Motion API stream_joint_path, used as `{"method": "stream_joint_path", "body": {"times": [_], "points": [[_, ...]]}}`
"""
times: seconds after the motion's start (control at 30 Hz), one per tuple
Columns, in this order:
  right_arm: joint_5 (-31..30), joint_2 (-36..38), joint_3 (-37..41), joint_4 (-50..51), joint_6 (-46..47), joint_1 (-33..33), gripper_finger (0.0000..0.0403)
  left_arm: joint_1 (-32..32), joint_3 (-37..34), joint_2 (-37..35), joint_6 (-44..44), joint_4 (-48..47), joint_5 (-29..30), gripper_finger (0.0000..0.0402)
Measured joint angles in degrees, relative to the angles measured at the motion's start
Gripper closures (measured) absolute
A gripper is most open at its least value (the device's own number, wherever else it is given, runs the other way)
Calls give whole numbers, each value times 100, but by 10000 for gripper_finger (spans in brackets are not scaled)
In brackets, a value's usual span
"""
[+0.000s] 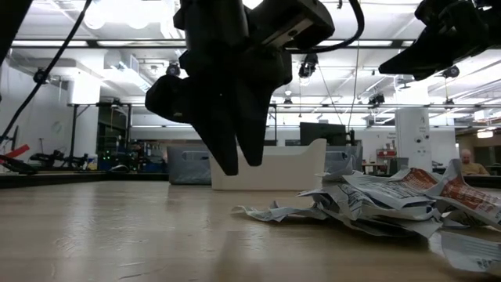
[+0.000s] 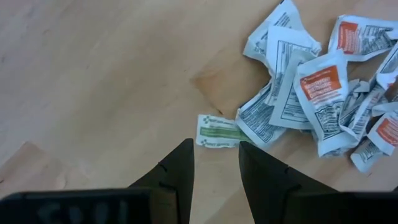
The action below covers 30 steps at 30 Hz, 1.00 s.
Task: Pick & Place First Aid Supplies
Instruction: Put the green band aid into the middle black bin
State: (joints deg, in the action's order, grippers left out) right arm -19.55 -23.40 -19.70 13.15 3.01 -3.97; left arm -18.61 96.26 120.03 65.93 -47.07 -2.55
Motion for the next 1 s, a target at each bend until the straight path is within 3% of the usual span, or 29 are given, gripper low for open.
{"method": "stream_joint_path", "body": {"times": [0.23, 0.5, 1.0], "points": [[0, 0, 0, 0, 0, 0, 351, -34, -25, 0, -9, 17, 75, 282], [0, 0, 0, 0, 0, -2, 351, -35, -557, 0, 61, 779, 98, 282], [0, 0, 0, -3, 0, -2, 351, -81, -1260, -48, 78, 1065, 206, 294]]}}
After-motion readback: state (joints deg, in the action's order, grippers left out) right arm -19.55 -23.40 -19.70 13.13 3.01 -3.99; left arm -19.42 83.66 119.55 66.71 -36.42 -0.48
